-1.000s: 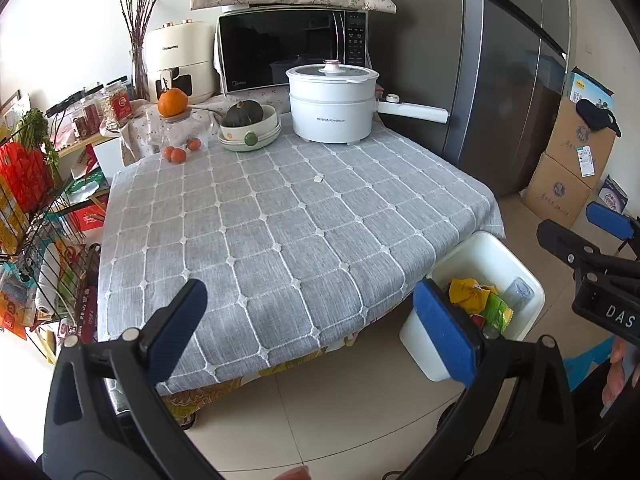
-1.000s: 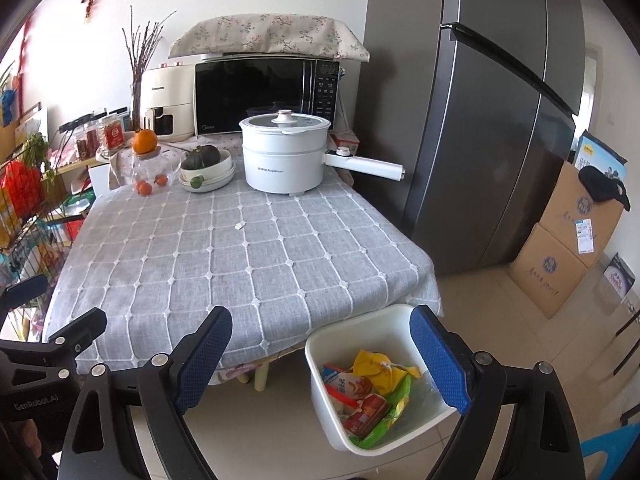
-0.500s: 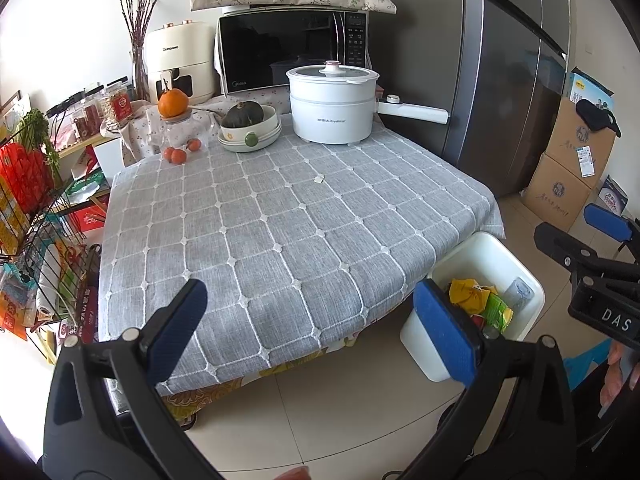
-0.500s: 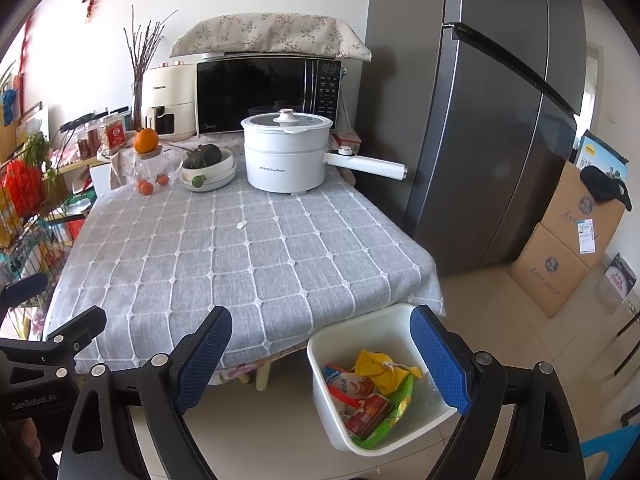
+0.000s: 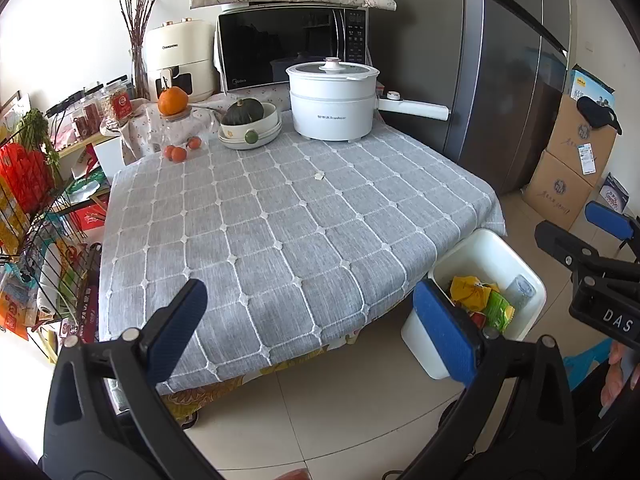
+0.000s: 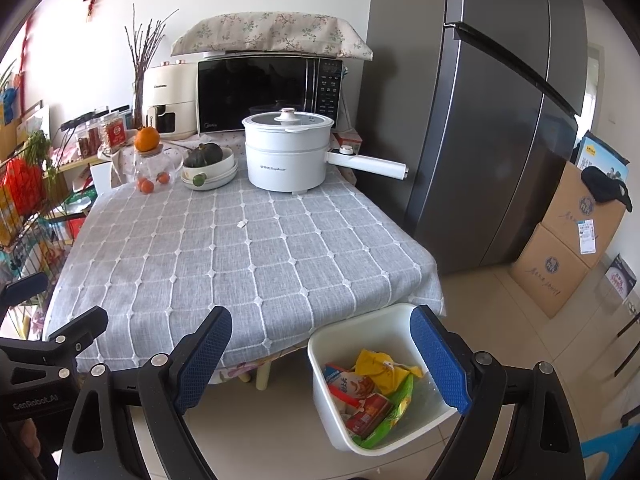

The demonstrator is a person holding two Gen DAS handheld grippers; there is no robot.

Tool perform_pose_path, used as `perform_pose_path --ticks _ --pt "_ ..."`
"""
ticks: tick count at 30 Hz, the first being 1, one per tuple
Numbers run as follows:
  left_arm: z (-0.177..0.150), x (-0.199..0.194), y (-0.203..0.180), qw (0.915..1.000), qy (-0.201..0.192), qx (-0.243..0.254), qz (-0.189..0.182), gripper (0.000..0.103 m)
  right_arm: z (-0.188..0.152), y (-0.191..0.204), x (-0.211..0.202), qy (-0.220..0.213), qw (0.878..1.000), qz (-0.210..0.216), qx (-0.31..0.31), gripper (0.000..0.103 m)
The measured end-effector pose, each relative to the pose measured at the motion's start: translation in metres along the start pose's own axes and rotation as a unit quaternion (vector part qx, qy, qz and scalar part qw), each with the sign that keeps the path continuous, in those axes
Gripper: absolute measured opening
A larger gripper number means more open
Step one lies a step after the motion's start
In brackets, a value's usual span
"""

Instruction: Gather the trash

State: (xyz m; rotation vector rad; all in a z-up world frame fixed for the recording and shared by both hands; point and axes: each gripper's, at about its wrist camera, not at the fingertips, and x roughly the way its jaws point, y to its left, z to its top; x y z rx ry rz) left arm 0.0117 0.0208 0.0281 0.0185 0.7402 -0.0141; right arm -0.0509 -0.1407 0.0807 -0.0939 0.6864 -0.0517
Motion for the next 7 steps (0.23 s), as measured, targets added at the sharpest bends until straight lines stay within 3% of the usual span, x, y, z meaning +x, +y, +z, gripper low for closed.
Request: perform_pose_path --ticks 7 --pt "-0.001 0.001 0.0009 1.0 0.004 0.0 -0.006 0.102 0.0001 0.0005 0.0005 0.001 1.0 0.001 0.0 0.092"
